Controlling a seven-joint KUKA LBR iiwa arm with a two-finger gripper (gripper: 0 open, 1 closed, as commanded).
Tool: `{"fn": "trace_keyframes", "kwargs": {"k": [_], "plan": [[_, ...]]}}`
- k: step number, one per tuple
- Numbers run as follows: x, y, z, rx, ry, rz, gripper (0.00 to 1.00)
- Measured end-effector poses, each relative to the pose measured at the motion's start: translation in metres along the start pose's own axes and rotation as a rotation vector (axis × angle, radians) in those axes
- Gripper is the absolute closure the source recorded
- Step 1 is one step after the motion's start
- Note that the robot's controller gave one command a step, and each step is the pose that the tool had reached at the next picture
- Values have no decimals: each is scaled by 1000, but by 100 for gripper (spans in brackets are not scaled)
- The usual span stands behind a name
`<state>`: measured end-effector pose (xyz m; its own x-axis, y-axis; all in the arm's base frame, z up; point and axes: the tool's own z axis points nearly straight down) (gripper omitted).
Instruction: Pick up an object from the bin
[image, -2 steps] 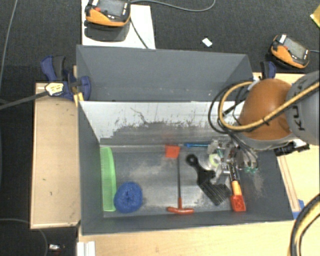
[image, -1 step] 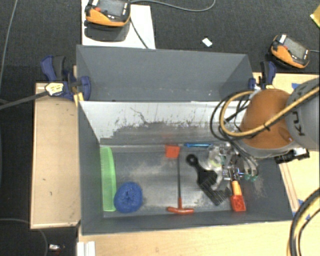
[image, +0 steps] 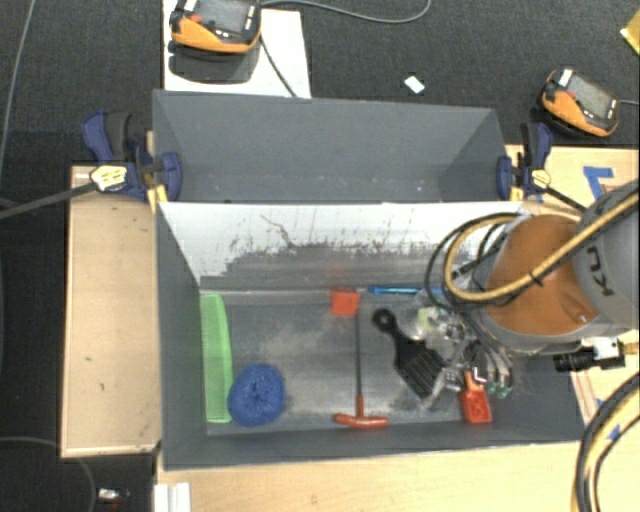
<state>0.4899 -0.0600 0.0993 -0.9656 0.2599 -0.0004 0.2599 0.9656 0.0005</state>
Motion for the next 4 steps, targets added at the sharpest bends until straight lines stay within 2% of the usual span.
{"fn": "trace_keyframes", "kwargs": {"k": [1, 2, 4], "plan": [[0, 2, 29, -3, -14, 11, 0], [9, 1, 28, -4, -11, 242, 100], [9, 1, 25, -4, -13, 239, 100]]}}
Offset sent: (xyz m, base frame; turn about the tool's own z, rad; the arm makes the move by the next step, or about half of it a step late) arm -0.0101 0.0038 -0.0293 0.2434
